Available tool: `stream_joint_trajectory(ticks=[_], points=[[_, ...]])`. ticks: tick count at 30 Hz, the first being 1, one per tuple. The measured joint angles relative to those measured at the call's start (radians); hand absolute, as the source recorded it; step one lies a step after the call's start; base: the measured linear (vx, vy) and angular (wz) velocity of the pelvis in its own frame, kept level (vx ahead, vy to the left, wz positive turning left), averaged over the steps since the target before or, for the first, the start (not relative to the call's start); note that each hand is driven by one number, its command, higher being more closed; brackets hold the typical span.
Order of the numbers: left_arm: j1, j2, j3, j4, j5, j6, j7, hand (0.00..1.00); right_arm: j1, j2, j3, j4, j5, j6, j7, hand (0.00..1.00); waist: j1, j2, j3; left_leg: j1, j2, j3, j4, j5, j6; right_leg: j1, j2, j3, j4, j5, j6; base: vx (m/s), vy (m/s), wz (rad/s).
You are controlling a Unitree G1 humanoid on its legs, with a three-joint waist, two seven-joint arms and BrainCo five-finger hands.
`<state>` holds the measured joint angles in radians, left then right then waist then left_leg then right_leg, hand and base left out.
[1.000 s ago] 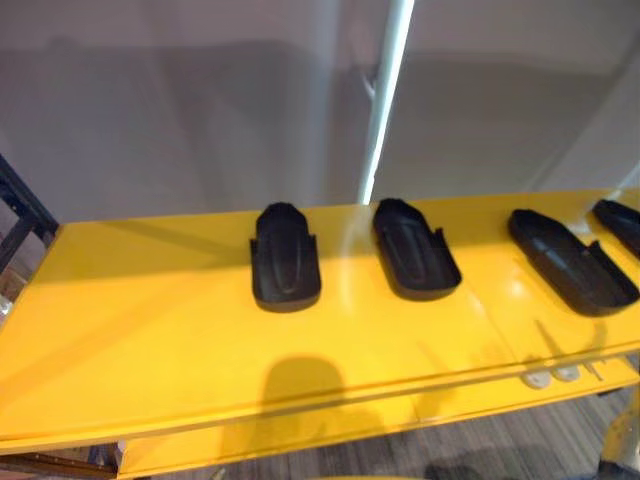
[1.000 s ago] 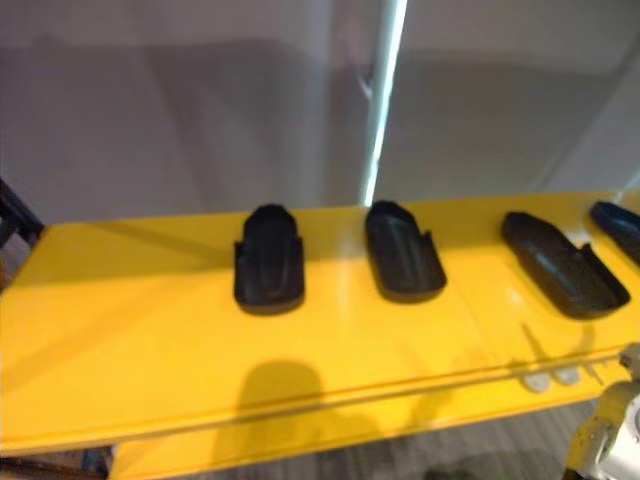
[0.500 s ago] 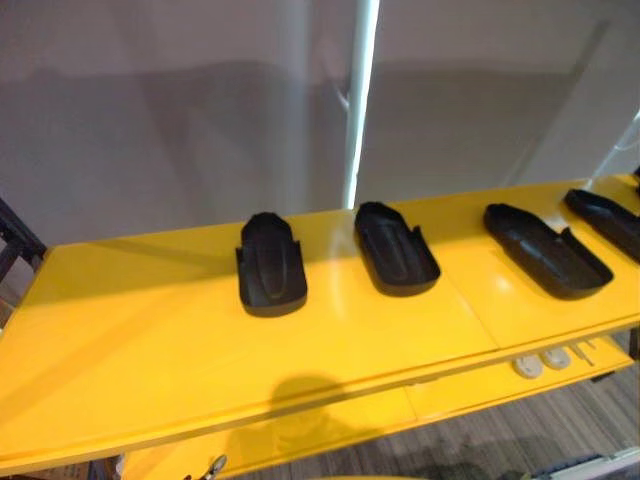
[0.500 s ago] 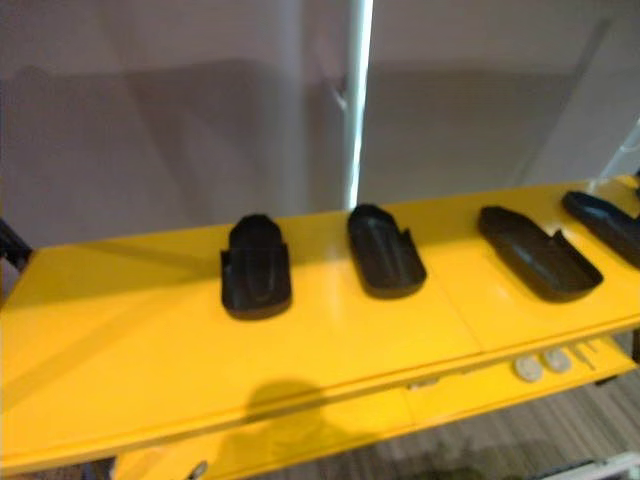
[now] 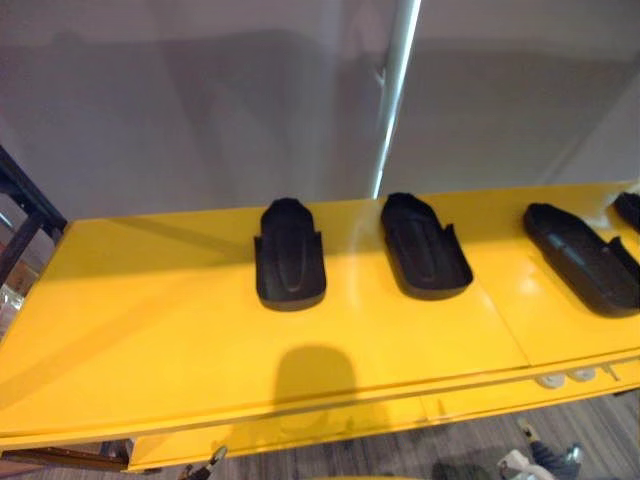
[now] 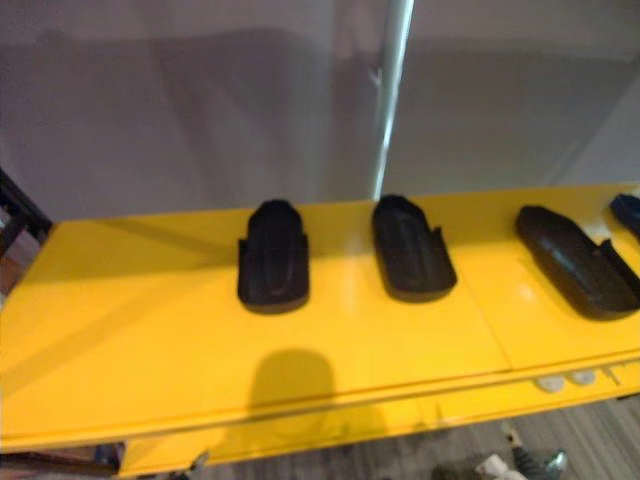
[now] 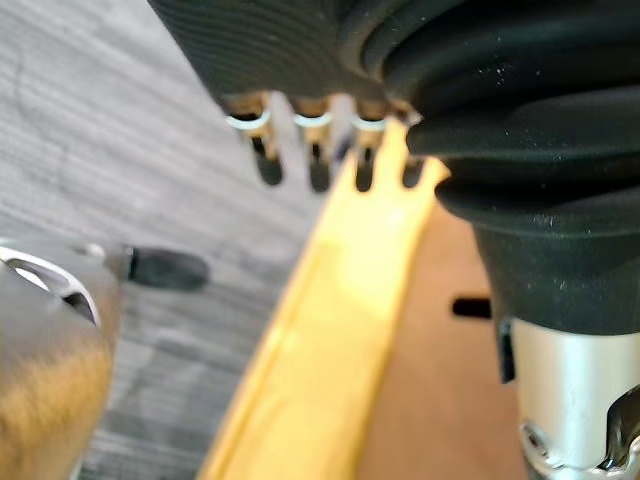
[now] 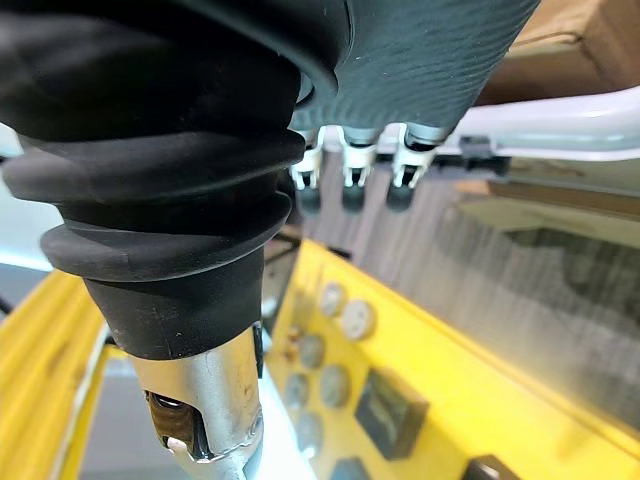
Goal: Walk over and take plastic housings, then place them on the shelf
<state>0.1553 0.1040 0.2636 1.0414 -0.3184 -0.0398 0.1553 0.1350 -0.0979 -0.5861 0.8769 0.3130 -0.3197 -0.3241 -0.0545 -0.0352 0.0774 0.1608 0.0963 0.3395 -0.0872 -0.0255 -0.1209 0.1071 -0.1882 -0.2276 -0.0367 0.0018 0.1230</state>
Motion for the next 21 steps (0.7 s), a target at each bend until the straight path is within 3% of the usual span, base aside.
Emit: stream_joint_trajectory(ticks=[2,7,12,15,17,20,21], points=[[-0.011,0.001,-0.002,-0.003,0.052,0.007,-0.002,0.00,0.009,0.001,0.000,0.021,0.036,0.023,0.052,0.00,0.000,0.003,0.006,-0.004,-0.001,-0.008,0.004,0.000,0.000,0.000,-0.002,-0.010,-0.001,0.002,0.003,0.00,0.000,0.08],[-0.041,0.011,-0.051,-0.018,0.136,0.033,-0.014,0.00,0.005,0.019,0.024,0.050,0.067,0.029,0.117,0.00,-0.003,-0.006,0.026,0.011,0.001,0.011,0.005,-0.002,-0.003,0.000,0.000,0.004,0.004,0.004,0.004,0.00,0.001,-0.11],[-0.051,0.017,-0.136,-0.030,0.216,0.089,-0.042,0.00,0.045,0.021,0.108,-0.086,0.025,0.021,0.131,0.00,-0.016,-0.021,0.041,0.074,0.018,0.161,0.005,-0.039,-0.023,-0.041,0.031,0.145,0.009,0.015,0.001,-0.03,0.007,-0.83],[-0.064,0.034,-0.165,-0.033,0.198,0.155,-0.045,0.00,0.102,0.007,0.109,-0.180,-0.016,0.017,0.172,0.00,-0.040,-0.032,0.049,0.079,0.034,0.206,0.041,-0.067,-0.034,-0.055,0.048,0.185,0.008,0.020,0.005,0.03,-0.031,-0.56],[-0.070,0.039,-0.169,-0.030,0.176,0.225,-0.045,0.00,0.133,-0.012,0.108,-0.196,-0.046,0.015,0.224,0.00,-0.057,-0.034,0.051,0.080,0.055,0.220,0.081,-0.099,-0.038,-0.060,0.065,0.200,0.008,0.024,0.006,0.06,-0.063,-0.42],[-0.071,0.031,-0.150,-0.011,0.163,0.290,-0.046,0.00,0.158,-0.017,0.118,-0.196,-0.076,0.008,0.261,0.00,-0.064,-0.029,0.052,0.075,0.061,0.215,0.100,-0.115,-0.029,-0.060,0.069,0.193,0.008,0.036,-0.003,0.06,-0.046,-0.26],[-0.069,0.025,-0.141,-0.010,0.161,0.291,-0.042,0.00,0.161,-0.017,0.120,-0.196,-0.082,0.005,0.263,0.00,-0.065,-0.026,0.051,0.073,0.060,0.214,0.102,-0.119,-0.028,-0.060,0.067,0.188,0.008,0.037,-0.003,0.00,0.000,0.00]])
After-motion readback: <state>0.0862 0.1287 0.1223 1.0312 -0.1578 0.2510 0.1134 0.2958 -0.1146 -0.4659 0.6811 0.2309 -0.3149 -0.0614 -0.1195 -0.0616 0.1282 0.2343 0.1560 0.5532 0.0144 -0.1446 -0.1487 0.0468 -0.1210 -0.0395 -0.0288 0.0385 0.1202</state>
